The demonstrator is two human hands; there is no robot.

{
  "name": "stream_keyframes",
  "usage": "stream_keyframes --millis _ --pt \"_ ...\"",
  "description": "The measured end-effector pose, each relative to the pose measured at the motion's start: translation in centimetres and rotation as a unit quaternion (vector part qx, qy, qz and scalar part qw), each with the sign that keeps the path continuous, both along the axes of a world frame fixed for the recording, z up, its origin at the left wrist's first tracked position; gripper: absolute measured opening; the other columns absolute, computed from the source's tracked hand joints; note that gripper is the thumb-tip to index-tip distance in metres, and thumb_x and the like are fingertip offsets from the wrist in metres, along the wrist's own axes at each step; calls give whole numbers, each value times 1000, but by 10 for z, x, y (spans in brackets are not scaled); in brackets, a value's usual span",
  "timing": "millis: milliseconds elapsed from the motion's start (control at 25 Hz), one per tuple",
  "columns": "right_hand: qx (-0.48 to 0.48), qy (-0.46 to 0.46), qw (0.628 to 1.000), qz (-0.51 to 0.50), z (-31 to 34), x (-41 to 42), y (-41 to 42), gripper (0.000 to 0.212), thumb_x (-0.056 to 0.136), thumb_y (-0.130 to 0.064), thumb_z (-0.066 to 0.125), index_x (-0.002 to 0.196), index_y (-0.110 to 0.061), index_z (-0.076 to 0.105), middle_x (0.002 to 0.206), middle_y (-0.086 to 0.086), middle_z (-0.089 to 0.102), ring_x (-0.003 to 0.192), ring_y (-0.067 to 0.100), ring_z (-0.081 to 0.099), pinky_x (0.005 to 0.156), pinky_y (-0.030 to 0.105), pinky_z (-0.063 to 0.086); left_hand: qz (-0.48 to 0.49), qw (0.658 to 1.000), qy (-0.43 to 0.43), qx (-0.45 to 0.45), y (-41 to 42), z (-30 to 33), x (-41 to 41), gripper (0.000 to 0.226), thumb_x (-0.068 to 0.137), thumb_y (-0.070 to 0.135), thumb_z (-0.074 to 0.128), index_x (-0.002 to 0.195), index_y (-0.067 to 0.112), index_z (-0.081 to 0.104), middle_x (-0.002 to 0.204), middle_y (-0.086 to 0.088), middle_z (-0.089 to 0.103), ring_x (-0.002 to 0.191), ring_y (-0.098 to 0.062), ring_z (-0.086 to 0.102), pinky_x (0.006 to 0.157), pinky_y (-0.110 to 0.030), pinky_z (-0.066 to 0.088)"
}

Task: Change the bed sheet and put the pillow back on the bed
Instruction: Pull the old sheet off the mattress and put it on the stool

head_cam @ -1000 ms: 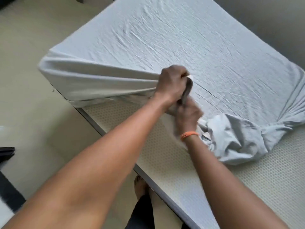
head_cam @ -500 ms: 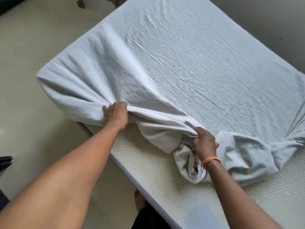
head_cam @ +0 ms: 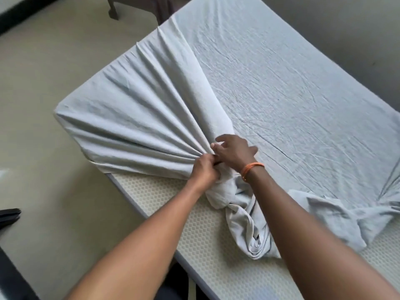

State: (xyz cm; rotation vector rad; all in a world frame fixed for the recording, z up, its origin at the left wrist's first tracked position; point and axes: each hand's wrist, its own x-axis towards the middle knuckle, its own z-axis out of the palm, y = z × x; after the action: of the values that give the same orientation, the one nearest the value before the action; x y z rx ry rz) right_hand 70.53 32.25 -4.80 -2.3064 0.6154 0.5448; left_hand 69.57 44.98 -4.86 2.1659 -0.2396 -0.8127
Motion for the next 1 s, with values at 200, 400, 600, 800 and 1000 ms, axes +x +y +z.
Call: stream_keyframes --millis 200,400,600,800,1000 --pt "-61 -11 997 53 -37 -15 67 32 89 -35 53 118 -23 60 117 4 65 115 26 58 100 49 33 -22 1000 -7 20 93 -43 34 60 70 -11 56 125 9 65 139 -14 52 137 -23 44 101 -3 28" --pt "-154 -75 962 213 -59 10 147 33 84 -30 57 114 -19 54 112 6 57 98 29 61 92 49 25 220 935 -80 267 187 -76 83 50 86 6 54 136 4 47 141 -21 41 130 -40 38 107 -42 36" --pt "-145 -96 945 278 -72 85 240 40 84 -28 61 119 -16 44 126 8 42 92 30 59 89 46 25 556 783 72 268 266 -91 150 68 86 39 67 133 -2 39 140 -24 39 127 -43 42 100 -46 43" --pt "-151 -114 931 311 -83 159 320 70 85 -32 65 142 -16 28 155 14 16 107 32 58 95 50 32 590 781 121 163 342 -124 205 65 72 56 71 102 -1 69 105 -23 71 92 -37 70 79 -46 60" --pt "-119 -84 949 280 -82 199 362 48 92 -32 58 133 -17 37 132 10 40 93 33 63 84 44 40 541 821 56 175 354 -85 220 27 84 22 72 66 6 59 85 -16 71 83 -33 69 67 -30 50"
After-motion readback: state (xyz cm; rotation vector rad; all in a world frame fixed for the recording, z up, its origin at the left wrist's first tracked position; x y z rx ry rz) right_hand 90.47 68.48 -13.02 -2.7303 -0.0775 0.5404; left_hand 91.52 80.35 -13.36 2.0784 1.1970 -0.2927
